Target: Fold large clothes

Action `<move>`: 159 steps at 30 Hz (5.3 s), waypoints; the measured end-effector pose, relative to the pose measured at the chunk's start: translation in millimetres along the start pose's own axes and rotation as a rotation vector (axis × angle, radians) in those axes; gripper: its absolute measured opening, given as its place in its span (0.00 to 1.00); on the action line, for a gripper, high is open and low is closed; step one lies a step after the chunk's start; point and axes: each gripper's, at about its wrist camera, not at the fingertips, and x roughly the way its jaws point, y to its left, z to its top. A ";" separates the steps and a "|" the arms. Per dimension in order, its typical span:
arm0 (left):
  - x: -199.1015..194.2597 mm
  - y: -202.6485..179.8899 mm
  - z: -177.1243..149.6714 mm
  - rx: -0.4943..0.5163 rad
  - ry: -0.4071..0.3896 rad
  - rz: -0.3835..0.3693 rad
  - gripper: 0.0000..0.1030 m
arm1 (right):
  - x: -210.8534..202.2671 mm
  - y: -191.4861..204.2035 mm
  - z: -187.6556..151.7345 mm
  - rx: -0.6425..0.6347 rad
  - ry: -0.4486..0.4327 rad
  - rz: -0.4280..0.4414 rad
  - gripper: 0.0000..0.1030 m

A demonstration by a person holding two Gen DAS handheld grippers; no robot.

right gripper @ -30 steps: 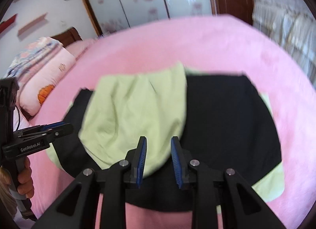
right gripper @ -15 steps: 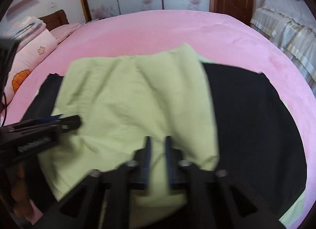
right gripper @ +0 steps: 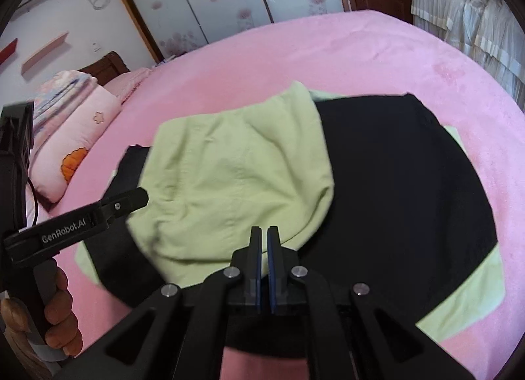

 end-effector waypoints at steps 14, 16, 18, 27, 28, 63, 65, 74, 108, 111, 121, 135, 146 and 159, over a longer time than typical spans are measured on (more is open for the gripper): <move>-177.8 -9.2 -32.2 0.014 -0.151 0.018 0.68 | -125.6 56.0 -7.5 0.014 -0.117 -0.004 0.06; -198.2 -7.0 -39.0 0.017 -0.182 0.030 0.72 | -141.6 63.3 -10.7 0.010 -0.141 -0.001 0.14; -217.7 -1.8 -46.2 0.012 -0.209 0.043 0.78 | -157.4 72.5 -13.7 -0.001 -0.164 -0.004 0.22; -242.1 48.3 -88.4 -0.082 -0.199 0.061 0.78 | -187.5 102.2 -31.4 -0.060 -0.228 0.013 0.26; -235.0 56.5 -95.2 -0.091 -0.190 0.064 0.78 | -185.6 104.0 -34.1 -0.065 -0.231 0.014 0.26; 43.8 172.3 -93.5 -0.543 -0.153 -0.253 0.71 | 20.4 72.9 -17.3 -0.133 -0.109 -0.068 0.26; 41.7 177.5 -89.1 -0.555 -0.168 -0.253 0.61 | 29.7 71.6 -7.1 -0.142 -0.124 -0.099 0.26; 43.0 171.2 -75.3 -0.503 -0.139 -0.112 0.23 | 82.8 58.2 -6.6 -0.154 -0.058 -0.162 0.24; -24.3 -101.3 -26.1 0.279 -0.352 -0.086 0.08 | 23.6 -54.2 -40.9 0.149 0.028 0.070 0.21; 6.0 -153.7 -44.6 0.463 -0.277 -0.048 0.09 | -7.3 -97.4 -63.1 0.209 0.020 -0.030 0.21; 88.2 -202.2 -101.5 0.654 -0.049 -0.001 0.13 | -65.7 -198.9 -96.4 0.387 -0.037 -0.272 0.21; 65.4 -206.3 -125.6 0.732 -0.086 -0.009 0.13 | -84.2 -208.2 -98.9 0.430 -0.076 -0.272 0.23; -16.2 -151.8 -116.4 0.515 -0.103 -0.189 0.70 | -115.1 -193.8 -76.6 0.450 -0.128 -0.106 0.42; 11.9 -12.3 -68.4 0.039 -0.032 -0.088 0.73 | -55.6 -191.9 -42.6 0.453 0.007 -0.003 0.54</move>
